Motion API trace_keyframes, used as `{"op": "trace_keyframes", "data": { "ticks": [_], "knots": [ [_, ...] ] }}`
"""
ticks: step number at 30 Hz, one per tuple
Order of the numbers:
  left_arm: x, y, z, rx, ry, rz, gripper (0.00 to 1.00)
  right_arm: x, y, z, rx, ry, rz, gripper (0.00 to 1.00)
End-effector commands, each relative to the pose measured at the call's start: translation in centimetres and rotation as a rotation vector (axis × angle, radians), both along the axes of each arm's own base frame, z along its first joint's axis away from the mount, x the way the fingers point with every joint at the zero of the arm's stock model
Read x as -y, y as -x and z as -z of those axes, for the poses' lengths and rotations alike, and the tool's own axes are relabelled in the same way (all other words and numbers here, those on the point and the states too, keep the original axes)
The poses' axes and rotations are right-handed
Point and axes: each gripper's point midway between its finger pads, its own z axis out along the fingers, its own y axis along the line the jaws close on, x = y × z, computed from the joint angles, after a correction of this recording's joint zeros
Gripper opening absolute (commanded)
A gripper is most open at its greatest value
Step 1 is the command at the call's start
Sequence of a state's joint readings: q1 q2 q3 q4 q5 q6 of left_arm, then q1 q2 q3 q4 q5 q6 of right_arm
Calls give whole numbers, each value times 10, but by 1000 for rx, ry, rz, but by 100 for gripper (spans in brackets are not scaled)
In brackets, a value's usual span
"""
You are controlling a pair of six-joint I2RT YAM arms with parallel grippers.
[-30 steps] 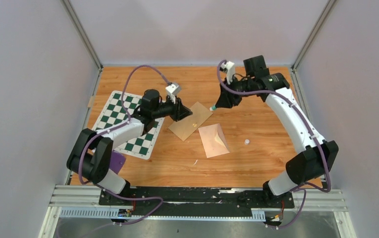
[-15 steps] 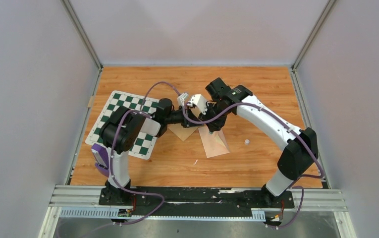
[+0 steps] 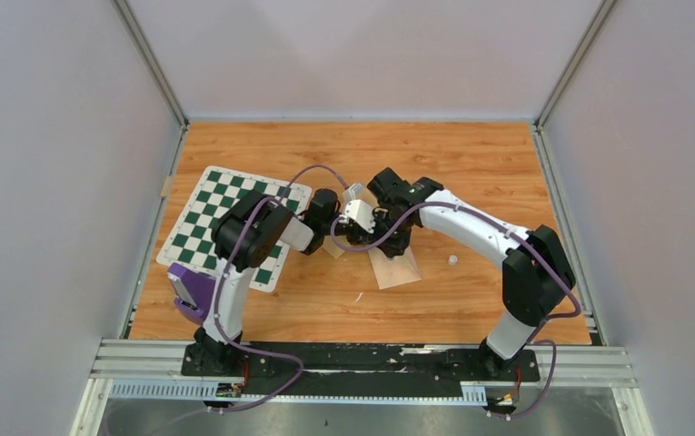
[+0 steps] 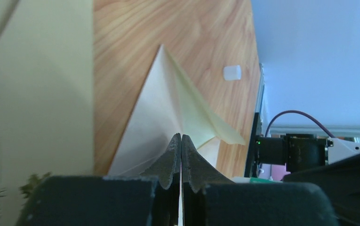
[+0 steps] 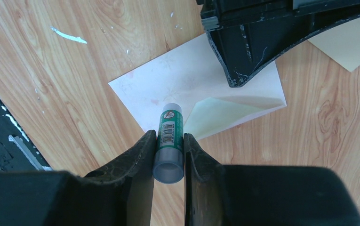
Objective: Place the letter into the envelope and seal it
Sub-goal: Paint the envelope at the center of the board.
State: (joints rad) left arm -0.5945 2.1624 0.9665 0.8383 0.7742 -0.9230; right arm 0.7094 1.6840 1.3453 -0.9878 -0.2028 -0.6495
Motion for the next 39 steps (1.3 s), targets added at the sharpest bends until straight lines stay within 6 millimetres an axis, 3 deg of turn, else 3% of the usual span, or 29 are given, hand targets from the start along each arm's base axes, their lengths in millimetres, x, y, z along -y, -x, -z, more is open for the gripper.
{"op": "trace_keyframes", "data": {
  "ticks": [1, 12, 31, 39],
  "knots": [
    [3, -10, 3, -39, -7, -32, 0, -14, -14, 8, 68, -24, -24, 0],
    [-1, -9, 22, -86, -58, -48, 0, -10, -29, 30, 110, 44, -2, 0],
    [-2, -9, 25, -87, -66, -50, 0, -1, -36, 43, 39, 37, 110, 0],
    [-1, -8, 25, -86, -67, -48, 0, 4, -11, 43, -81, 41, 143, 0]
  ]
}}
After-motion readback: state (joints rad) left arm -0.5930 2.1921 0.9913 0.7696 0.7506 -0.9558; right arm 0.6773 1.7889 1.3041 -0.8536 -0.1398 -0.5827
